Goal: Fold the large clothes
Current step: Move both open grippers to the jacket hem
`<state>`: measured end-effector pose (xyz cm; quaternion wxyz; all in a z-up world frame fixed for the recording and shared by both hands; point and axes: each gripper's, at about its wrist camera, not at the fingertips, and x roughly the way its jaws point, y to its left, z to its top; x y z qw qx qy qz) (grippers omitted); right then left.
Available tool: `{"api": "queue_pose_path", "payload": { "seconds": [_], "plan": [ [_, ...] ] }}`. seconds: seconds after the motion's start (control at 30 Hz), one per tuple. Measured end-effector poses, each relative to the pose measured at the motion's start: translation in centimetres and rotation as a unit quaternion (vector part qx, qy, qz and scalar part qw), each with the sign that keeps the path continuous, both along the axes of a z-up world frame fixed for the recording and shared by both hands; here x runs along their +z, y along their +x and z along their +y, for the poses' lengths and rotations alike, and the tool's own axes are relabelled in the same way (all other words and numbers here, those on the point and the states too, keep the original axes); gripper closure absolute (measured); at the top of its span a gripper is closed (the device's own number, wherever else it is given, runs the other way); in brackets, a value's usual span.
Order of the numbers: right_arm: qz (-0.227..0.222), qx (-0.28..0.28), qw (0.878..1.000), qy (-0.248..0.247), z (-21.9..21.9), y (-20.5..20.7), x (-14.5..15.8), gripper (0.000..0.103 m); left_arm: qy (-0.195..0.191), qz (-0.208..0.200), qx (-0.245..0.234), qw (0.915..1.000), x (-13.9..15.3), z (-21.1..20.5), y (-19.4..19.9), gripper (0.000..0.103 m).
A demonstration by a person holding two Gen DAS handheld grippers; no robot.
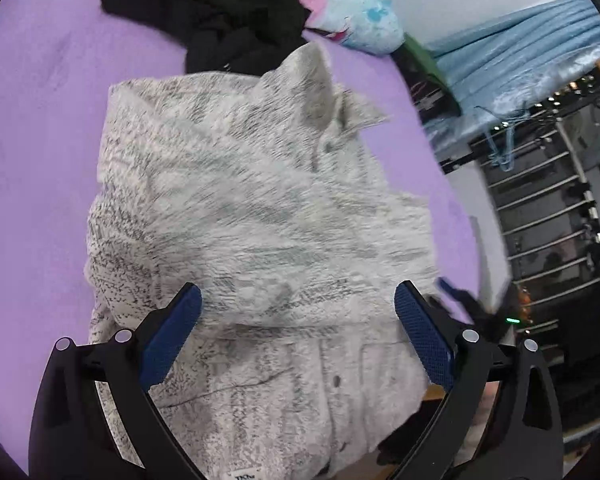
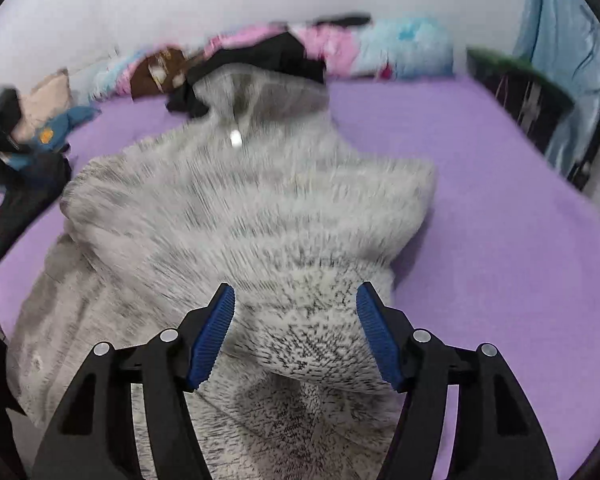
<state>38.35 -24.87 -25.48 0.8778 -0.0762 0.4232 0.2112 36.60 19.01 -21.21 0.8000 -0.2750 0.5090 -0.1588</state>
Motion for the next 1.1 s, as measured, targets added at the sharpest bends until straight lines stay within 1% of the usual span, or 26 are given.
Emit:
{"api": "queue_pose_path", "payload": {
  "seconds": [0.03,0.1,0.13,0.2,0.3,0.33,0.4,0.5,0.6,0.63,0.7,0.8,0.9,1.1],
  "plan": [
    [0.009,0.002,1.000,-0.003,0.2,0.2,-0.8,0.040,-0.003,-0.007,-0.003,1.0000,0.4,0.0,-0.1,0.009],
    [0.030,-0.004,1.000,0.003,0.3,1.2,-2.5,0.039,-0.022,-0.026,-0.008,0.9994,0.5,-0.1,0.0,0.007],
    [0.037,-0.008,0.999,0.006,0.2,1.5,-3.1,0.039,-0.032,-0.024,-0.012,0.9991,-0.1,-0.5,0.4,0.007],
    [0.043,-0.014,0.999,0.006,0.3,2.1,-4.0,0.039,-0.045,0.002,-0.027,0.9986,-2.8,-1.4,1.5,0.007],
    [0.040,-0.014,0.999,-0.001,0.7,2.0,-4.0,0.038,-0.040,0.038,-0.023,0.9982,-6.7,-1.7,2.4,0.007],
    [0.040,-0.014,0.999,0.000,0.7,2.0,-3.9,0.038,-0.044,0.040,-0.023,0.9980,-7.4,-1.5,2.6,0.007],
    [0.040,-0.016,0.999,0.007,0.5,2.0,-3.6,0.038,-0.052,0.032,-0.022,0.9979,-8.1,-1.2,2.8,0.007],
    [0.038,-0.019,0.999,0.011,0.5,1.9,-3.1,0.038,-0.072,0.037,-0.010,0.9967,-9.0,-0.6,3.0,0.007],
    [0.024,-0.021,0.999,0.008,0.4,1.1,-1.9,0.034,-0.074,0.039,-0.009,0.9965,-8.6,-0.4,2.7,0.007],
    [0.020,-0.021,0.999,0.013,0.2,0.8,-1.4,0.025,-0.074,0.038,-0.009,0.9965,-8.2,-0.3,2.6,0.007],
    [0.009,-0.020,0.999,0.023,-0.4,-0.2,-0.3,0.021,-0.067,0.034,-0.008,0.9971,-7.1,-0.3,2.0,0.007],
    [-0.008,-0.019,0.999,0.026,-0.8,-1.6,1.0,0.020,-0.039,0.015,0.001,0.9991,-5.0,0.0,0.2,0.007],
    [-0.009,-0.026,0.999,0.031,-1.3,-2.9,1.5,0.019,-0.035,0.002,-0.002,0.9994,-4.1,0.1,-2.1,0.007],
    [-0.006,-0.046,0.998,0.042,-3.3,-5.4,2.1,0.018,-0.006,0.011,0.017,0.9998,-4.8,1.1,-6.9,0.007]
  ]
}}
